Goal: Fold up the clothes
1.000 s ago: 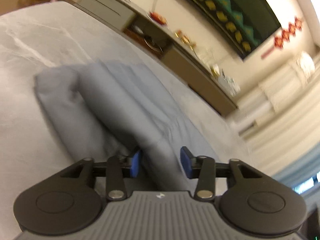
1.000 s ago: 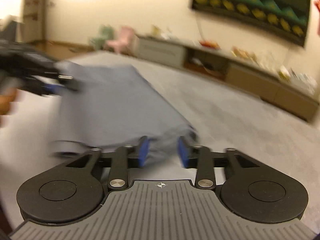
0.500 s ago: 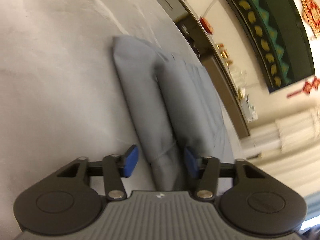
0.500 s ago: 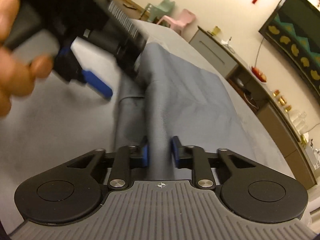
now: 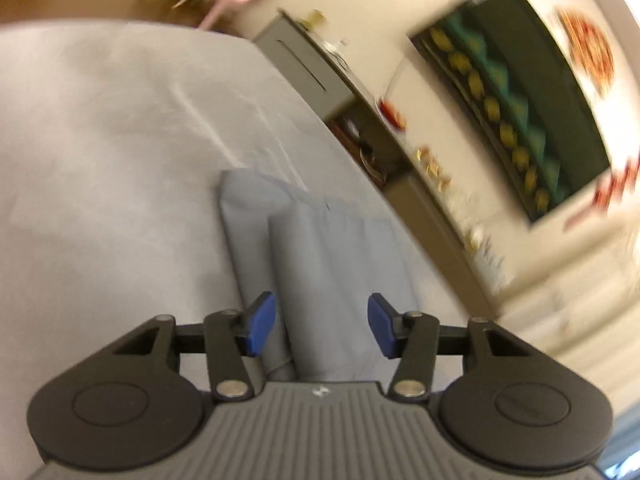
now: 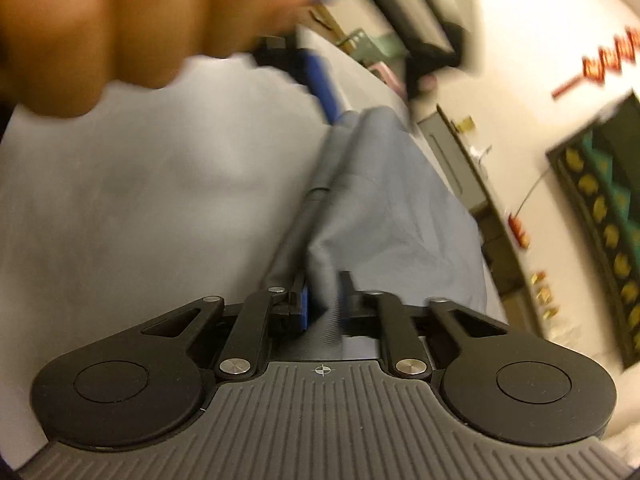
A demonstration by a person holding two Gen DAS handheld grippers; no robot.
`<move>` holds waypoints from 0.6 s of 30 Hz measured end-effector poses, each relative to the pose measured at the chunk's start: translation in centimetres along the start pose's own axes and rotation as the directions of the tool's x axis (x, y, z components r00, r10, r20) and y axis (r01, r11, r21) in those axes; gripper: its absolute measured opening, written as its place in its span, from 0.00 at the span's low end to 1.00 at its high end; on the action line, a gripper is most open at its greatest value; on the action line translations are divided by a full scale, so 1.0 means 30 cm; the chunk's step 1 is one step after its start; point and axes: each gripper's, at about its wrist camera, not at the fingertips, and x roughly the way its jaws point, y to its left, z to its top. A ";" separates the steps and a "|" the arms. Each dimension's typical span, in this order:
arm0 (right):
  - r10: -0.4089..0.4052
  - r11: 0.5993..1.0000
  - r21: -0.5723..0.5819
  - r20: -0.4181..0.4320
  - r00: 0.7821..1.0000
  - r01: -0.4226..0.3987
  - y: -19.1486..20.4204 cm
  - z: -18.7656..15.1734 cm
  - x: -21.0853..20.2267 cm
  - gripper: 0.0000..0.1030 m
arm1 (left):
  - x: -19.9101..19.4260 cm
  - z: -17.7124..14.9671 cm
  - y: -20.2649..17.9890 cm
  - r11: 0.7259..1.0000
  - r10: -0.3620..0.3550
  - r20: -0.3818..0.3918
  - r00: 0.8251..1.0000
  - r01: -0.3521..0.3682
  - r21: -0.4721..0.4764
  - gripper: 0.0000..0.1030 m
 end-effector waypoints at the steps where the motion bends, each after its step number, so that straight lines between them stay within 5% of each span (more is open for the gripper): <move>1: -0.014 1.000 -0.022 0.004 1.000 0.014 0.010 -0.008 0.001 0.16 | 0.020 -0.010 -0.016 1.000 0.013 -0.028 1.000 -0.012 0.023 0.48; 4: 0.036 0.999 -0.033 -0.018 0.999 -0.036 -0.040 -0.036 -0.011 0.14 | 0.081 -0.041 -0.061 0.995 0.051 -0.111 0.992 -0.041 0.094 0.47; 7: 0.027 0.998 -0.049 -0.100 0.995 -0.032 -0.138 -0.143 -0.008 0.13 | 0.115 -0.073 -0.098 0.985 0.020 -0.196 0.980 0.015 0.173 0.49; 10: -0.020 0.999 -0.033 -0.177 0.984 0.014 -0.235 -0.281 0.008 0.18 | 0.073 -0.104 -0.155 0.966 -0.041 -0.147 0.988 0.076 0.246 0.49; 12: 0.024 0.997 0.078 -0.191 0.981 -0.010 -0.311 -0.320 -0.032 0.24 | 0.046 -0.125 -0.193 0.949 -0.083 -0.116 0.990 0.114 0.295 0.48; 14: 0.124 0.955 0.284 -0.107 0.986 -0.089 -0.399 -0.328 -0.121 0.43 | 0.018 -0.145 -0.231 0.927 -0.127 -0.088 0.988 0.150 0.344 0.49; 18: 0.146 0.763 0.629 0.051 0.988 -0.146 -0.541 -0.377 -0.238 0.44 | -0.035 -0.185 -0.304 0.874 -0.217 -0.036 0.976 0.210 0.438 0.49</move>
